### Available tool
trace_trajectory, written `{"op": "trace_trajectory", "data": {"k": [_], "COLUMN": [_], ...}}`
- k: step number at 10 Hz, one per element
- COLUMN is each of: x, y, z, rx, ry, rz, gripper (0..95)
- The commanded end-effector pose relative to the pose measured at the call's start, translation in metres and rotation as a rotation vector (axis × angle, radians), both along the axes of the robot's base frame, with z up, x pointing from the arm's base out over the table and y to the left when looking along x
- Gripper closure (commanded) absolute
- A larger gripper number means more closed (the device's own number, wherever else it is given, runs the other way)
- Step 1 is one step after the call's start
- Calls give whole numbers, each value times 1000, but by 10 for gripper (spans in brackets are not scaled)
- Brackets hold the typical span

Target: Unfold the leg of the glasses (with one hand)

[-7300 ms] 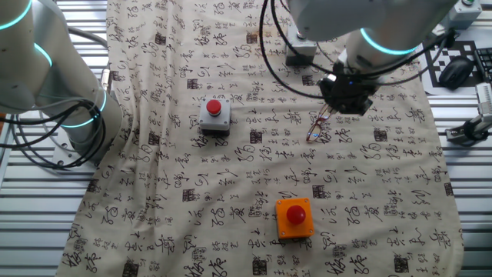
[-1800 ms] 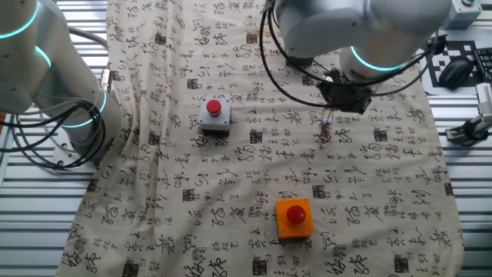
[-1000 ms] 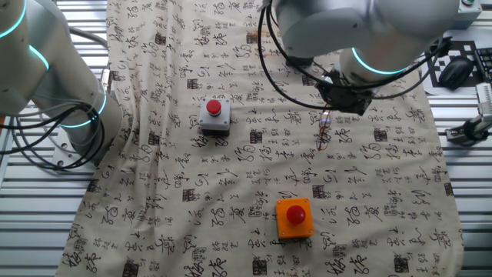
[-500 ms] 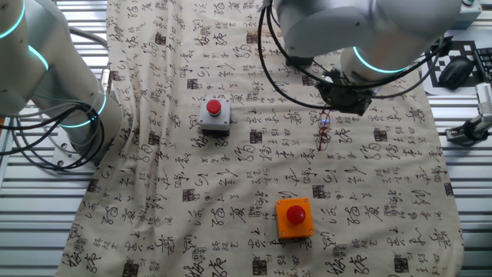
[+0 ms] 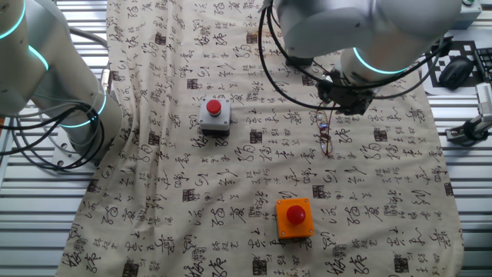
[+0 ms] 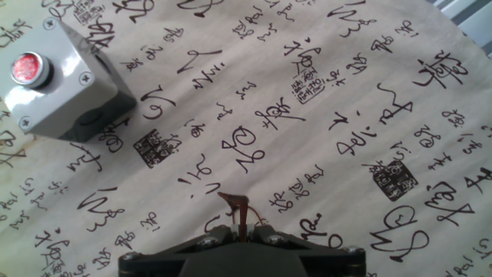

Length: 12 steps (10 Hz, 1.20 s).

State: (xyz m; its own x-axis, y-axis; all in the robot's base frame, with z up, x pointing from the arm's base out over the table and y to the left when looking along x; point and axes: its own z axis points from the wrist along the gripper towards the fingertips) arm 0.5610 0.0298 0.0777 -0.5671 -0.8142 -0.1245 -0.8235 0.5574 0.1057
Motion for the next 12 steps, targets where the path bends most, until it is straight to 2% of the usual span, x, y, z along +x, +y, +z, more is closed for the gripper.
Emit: {"op": "trace_trajectory", "data": {"k": [1, 4, 7, 9, 10, 12], "x": [-2, -10, -16, -21, -23, -28], "y": [-1, -9, -13, -8, -6, -1], "z": [3, 5, 14, 24, 27, 35], "rx": [-33, -53, -87, -128, -126, -146], "ry": [30, 45, 47, 48, 49, 60], "rz": [-10, -8, -2, -21, -34, -57], "gripper": [570, 570, 570, 950, 950, 950]}}
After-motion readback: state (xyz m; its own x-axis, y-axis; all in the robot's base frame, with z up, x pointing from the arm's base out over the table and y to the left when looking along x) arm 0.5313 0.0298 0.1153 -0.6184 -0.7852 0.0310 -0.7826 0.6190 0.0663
